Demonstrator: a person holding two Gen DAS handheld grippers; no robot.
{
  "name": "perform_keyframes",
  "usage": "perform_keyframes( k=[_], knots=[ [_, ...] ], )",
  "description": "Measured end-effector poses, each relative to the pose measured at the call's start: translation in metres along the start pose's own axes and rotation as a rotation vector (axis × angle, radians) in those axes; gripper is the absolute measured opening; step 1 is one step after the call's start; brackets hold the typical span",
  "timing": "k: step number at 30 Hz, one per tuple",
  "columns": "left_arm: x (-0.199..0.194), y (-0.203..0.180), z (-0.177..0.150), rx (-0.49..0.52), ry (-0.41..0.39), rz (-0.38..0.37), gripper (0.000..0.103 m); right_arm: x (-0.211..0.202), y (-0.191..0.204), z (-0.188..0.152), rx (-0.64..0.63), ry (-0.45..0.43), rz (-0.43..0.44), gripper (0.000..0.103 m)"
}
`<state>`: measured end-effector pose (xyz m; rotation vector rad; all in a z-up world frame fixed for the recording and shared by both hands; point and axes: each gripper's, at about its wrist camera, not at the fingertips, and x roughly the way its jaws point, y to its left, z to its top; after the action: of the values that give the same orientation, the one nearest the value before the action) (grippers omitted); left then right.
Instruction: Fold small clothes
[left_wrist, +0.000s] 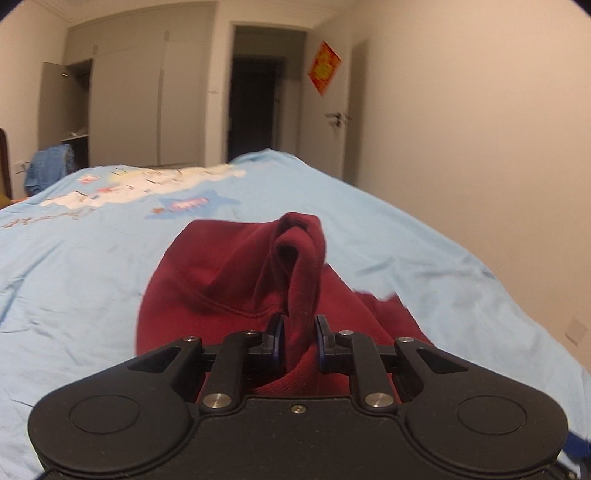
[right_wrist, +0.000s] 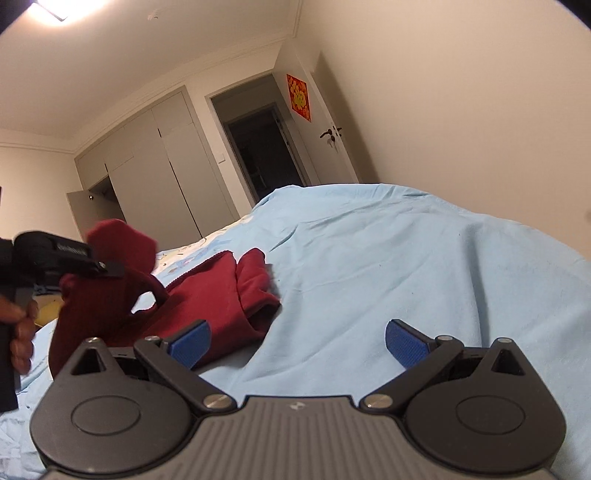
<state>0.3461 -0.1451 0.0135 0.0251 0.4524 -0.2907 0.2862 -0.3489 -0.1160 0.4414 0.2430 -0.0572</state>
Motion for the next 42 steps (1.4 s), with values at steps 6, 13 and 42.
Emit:
perform_keyframes(
  k=[6, 13, 42],
  knots=[
    [0.013, -0.007, -0.028, 0.071, 0.091, -0.042, 0.021, 0.002, 0.001, -0.008, -0.022, 0.010, 0.002, 0.103],
    [0.002, 0.007, -0.027, 0.050, 0.073, -0.063, 0.018, 0.007, 0.002, -0.010, -0.014, 0.009, 0.003, 0.103],
    [-0.040, 0.090, -0.002, -0.193, -0.071, -0.134, 0.005, 0.233, 0.056, 0.028, 0.758, 0.573, 0.810, 0.103]
  ],
)
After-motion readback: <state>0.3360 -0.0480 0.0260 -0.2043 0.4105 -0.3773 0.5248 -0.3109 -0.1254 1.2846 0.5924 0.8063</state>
